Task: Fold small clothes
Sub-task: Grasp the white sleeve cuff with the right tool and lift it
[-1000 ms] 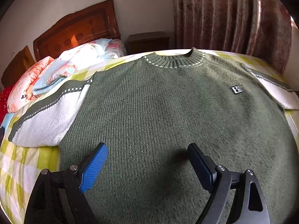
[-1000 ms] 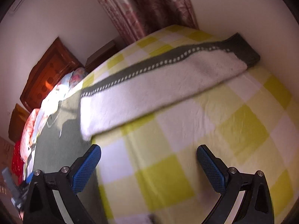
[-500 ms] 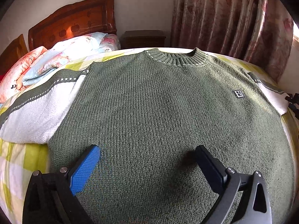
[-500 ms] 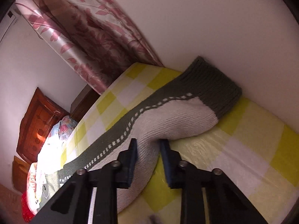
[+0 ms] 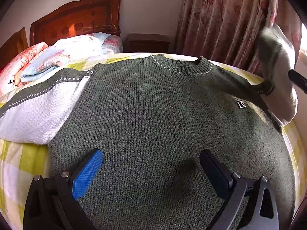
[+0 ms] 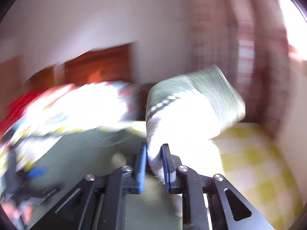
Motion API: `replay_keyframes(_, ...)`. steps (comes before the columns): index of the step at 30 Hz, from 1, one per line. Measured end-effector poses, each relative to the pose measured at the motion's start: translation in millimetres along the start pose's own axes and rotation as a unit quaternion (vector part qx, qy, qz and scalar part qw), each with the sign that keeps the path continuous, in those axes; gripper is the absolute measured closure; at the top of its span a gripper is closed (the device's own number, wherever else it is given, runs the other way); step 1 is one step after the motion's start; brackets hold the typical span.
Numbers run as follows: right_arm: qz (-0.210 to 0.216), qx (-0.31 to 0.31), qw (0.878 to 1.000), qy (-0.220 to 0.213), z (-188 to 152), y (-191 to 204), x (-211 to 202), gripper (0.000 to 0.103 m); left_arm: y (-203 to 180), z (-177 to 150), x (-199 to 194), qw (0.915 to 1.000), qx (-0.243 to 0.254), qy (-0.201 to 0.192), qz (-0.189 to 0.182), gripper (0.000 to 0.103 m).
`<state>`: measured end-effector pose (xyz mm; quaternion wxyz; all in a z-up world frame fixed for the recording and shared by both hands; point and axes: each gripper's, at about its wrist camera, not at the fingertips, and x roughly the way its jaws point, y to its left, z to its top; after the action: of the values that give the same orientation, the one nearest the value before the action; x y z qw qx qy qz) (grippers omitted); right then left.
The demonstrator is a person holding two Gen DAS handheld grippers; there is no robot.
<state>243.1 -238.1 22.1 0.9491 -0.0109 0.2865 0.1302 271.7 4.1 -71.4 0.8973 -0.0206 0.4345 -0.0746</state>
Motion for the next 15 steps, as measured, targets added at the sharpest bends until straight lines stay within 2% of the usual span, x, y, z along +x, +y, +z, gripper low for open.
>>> replay_keyframes(1,0.034,-0.022,0.999,0.013,-2.7,19.6,3.3,0.000,0.9,-0.1,-0.5,1.0000,-0.002,-0.001,-0.003,0.000)
replay_keyframes(4,0.023,-0.034,0.999,0.007,-15.2,37.8,-0.1,0.000,4.7,-0.8,-2.4,0.9999,-0.008,-0.003,-0.010,0.000)
replay_keyframes(8,-0.009,0.050,0.997,0.059,-39.0,0.2,6.0,0.000,10.2,-0.4,-5.0,0.9994,-0.021,-0.007,-0.025,0.001)
replay_keyframes(10,-0.018,0.068,0.994,0.088,-59.4,-10.3,9.1,0.000,12.6,0.1,-6.7,0.9989,-0.029,-0.008,-0.036,0.001)
replay_keyframes(12,-0.030,0.068,0.991,0.111,-77.8,-12.7,11.4,0.000,17.3,0.9,-9.3,0.9967,-0.044,-0.008,-0.068,0.001)
replay_keyframes(15,-0.040,0.064,0.989,0.131,-101.5,-5.2,22.4,0.000,27.0,11.6,-5.9,0.9857,-0.090,0.001,-0.143,0.005)
